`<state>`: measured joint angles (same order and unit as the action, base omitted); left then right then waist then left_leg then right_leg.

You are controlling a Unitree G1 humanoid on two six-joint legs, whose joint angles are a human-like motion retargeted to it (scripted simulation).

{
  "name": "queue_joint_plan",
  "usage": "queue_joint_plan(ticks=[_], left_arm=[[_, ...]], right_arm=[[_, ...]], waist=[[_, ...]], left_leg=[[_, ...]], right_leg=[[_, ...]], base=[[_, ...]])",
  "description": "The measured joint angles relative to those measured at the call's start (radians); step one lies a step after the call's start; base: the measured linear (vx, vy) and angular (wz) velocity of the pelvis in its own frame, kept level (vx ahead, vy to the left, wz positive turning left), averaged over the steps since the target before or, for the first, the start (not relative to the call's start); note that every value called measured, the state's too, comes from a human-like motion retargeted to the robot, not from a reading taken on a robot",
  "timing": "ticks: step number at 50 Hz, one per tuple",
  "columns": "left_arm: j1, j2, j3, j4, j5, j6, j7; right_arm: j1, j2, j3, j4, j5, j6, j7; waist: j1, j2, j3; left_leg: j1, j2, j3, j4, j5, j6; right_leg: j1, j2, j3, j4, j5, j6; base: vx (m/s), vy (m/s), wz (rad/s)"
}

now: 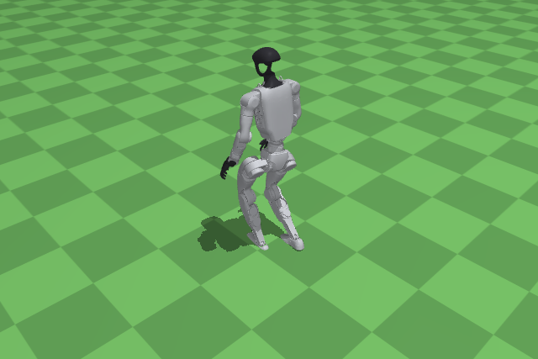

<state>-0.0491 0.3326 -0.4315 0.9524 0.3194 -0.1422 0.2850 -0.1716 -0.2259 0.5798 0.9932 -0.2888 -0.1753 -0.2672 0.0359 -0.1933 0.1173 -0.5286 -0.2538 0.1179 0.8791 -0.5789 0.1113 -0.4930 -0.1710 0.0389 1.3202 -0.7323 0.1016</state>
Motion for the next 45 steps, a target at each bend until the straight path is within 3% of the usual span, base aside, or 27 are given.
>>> queue_joint_plan(ticks=[8,20,33,35,45], left_arm=[[-0.070,0.038,0.002,-0.074,-0.013,-0.008,-0.055],[0.000,-0.036,-0.064,0.066,0.119,0.031,-0.193],[0.048,-0.018,-0.082,0.008,0.165,0.013,-0.188],[0.038,0.007,-0.074,-0.023,0.163,0.008,-0.180],[0.040,0.014,-0.074,-0.068,0.173,0.002,-0.151]], right_arm=[[0.037,-0.077,-0.043,0.044,0.012,0.013,0.075],[0.055,-0.108,-0.108,0.082,-0.021,0.022,0.081],[0.061,-0.064,-0.091,0.030,0.024,0.017,0.074],[0.045,-0.060,-0.090,0.032,0.027,0.017,0.077],[0.059,-0.049,-0.080,0.091,0.015,0.030,0.058]], waist=[[-0.043,0.045,-0.053],[-0.027,0.099,-0.056],[-0.003,0.078,-0.075],[-0.002,0.068,-0.089],[0.008,0.020,-0.053]], left_leg=[[0.149,0.087,0.027,-0.151,-0.030,-0.005],[0.269,0.148,0.061,-0.136,-0.099,-0.014],[0.341,0.092,0.032,-0.245,-0.077,-0.029],[0.381,0.072,0.013,-0.362,-0.039,-0.027],[0.417,0.010,-0.006,-0.372,-0.027,-0.024]], right_leg=[[-0.021,0.010,-0.053,-0.300,0.053,-0.026],[0.133,0.047,-0.085,-0.407,0.018,-0.038],[0.196,-0.022,-0.132,-0.422,-0.016,-0.025],[0.213,-0.028,-0.148,-0.477,-0.008,-0.026],[0.224,-0.109,-0.157,-0.386,-0.041,-0.021]], base=[[0.30,-0.02,-0.70],[0.17,-0.05,-0.36],[0.08,0.02,0.30],[0.11,0.04,0.45],[0.02,0.04,0.31]])
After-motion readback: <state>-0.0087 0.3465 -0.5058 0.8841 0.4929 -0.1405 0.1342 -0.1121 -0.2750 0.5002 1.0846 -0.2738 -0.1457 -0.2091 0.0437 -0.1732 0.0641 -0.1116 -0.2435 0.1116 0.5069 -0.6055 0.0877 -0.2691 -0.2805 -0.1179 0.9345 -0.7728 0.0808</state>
